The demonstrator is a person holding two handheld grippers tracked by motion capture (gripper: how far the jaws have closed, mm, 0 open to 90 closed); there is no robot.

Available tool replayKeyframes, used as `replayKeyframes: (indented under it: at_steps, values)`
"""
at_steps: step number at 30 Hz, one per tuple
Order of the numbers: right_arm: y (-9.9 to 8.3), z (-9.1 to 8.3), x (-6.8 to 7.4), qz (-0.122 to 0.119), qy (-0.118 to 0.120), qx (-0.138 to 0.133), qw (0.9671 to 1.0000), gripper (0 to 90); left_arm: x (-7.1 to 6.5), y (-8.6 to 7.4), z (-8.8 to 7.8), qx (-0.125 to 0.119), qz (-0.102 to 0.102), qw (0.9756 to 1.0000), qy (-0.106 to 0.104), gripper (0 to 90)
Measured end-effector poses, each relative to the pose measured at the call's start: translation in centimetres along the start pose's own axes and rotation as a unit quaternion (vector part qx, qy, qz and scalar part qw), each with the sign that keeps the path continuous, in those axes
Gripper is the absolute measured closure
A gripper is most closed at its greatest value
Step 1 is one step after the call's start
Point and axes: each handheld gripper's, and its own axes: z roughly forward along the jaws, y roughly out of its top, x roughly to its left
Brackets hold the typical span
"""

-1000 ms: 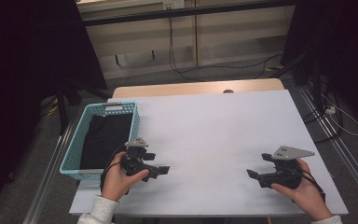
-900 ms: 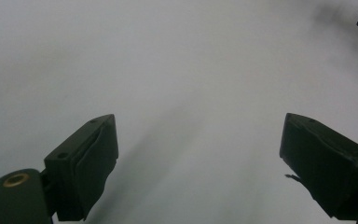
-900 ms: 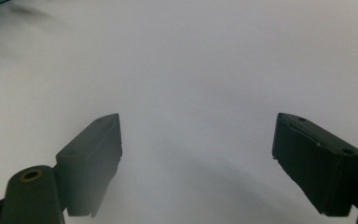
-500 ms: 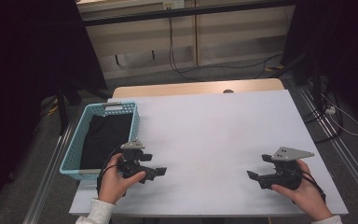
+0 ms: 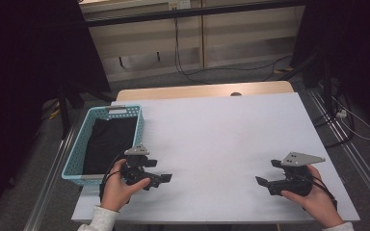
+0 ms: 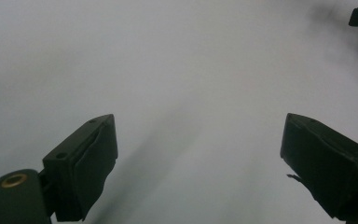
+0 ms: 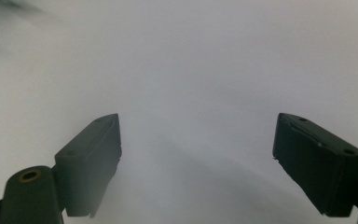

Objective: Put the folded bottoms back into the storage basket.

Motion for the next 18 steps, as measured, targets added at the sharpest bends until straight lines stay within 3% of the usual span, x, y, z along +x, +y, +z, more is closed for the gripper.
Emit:
replayKeyframes:
  at_steps: [18]
  values:
    - [0.16, 0.25, 0.64, -0.009, 0.0, 0.006, 0.9999, 14.3, -0.18, -0.2, -0.22, -0.001, -0.002, 1.0, 0.003, 10.9]
